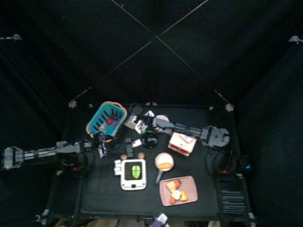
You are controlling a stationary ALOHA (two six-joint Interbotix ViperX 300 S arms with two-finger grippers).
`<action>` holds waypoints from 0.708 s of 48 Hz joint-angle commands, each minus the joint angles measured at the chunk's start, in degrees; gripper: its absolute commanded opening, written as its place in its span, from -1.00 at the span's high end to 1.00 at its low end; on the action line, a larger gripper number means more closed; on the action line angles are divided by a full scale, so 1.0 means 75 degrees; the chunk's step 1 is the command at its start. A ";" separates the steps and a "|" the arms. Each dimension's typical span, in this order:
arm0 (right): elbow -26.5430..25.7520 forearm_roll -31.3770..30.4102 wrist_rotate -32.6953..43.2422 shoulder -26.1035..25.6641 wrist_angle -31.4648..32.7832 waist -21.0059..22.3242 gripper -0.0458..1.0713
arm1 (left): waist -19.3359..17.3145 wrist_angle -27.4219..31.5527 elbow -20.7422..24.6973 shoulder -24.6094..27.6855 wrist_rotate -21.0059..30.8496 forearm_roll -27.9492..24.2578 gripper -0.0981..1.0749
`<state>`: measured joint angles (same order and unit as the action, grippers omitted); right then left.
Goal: Pull out cleaver
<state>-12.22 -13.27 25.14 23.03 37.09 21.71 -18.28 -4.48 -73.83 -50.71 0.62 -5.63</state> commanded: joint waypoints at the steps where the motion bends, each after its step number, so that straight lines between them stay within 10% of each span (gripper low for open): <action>1: -0.0070 0.0047 -0.0012 -0.0223 -0.0023 0.0023 0.13 | -0.0012 -0.0023 0.0094 0.0023 -0.0012 -0.0012 -0.61; 34: -0.0152 -0.0305 -0.0035 -0.1102 0.0187 -0.0023 0.13 | -0.0012 -0.0023 0.0082 0.0023 -0.0012 0.0000 -0.61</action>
<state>-12.13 -15.03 24.96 18.81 38.32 21.62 -18.28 -4.39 -73.74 -50.71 0.62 -5.63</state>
